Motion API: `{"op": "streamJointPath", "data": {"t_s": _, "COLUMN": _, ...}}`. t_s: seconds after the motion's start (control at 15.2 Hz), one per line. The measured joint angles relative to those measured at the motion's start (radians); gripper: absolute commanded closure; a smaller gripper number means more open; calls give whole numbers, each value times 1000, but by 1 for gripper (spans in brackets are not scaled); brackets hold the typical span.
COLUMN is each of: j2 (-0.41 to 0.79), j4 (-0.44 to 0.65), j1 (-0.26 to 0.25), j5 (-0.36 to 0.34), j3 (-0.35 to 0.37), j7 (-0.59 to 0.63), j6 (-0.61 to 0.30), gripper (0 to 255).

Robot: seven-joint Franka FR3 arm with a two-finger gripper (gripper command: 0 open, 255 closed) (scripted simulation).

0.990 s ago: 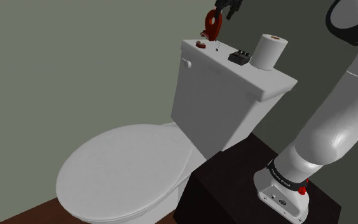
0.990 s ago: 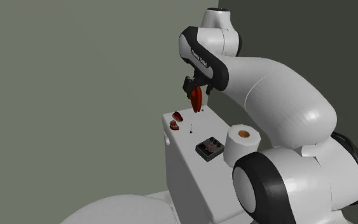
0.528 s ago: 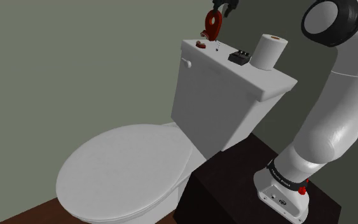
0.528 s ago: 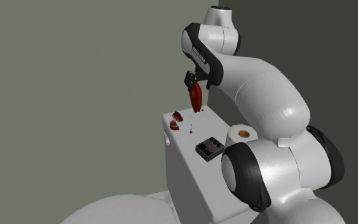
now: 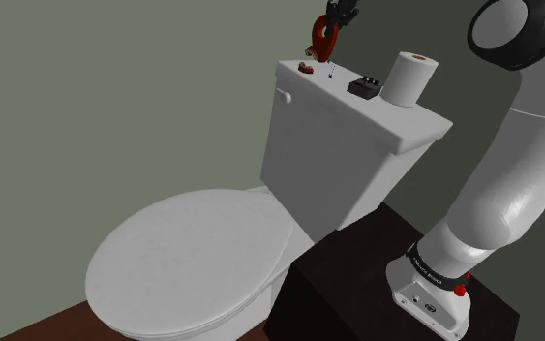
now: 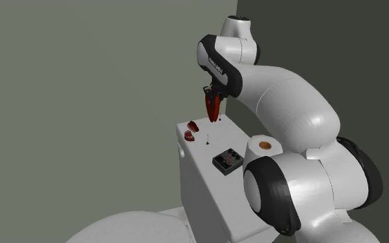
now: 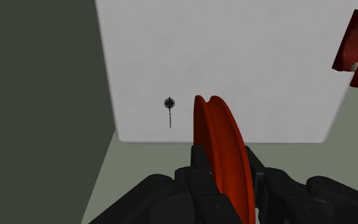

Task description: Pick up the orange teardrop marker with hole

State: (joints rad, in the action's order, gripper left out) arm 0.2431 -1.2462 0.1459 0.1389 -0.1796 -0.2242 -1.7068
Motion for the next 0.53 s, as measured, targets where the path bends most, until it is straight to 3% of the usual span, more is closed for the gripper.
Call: {"op": "streamJointPath", "data": {"t_s": 0.53, "j2": 4, "j4": 12, "j1": 1, "j5": 1, "j3": 0, "j7": 1, "j6": 9, "gripper": 255}}
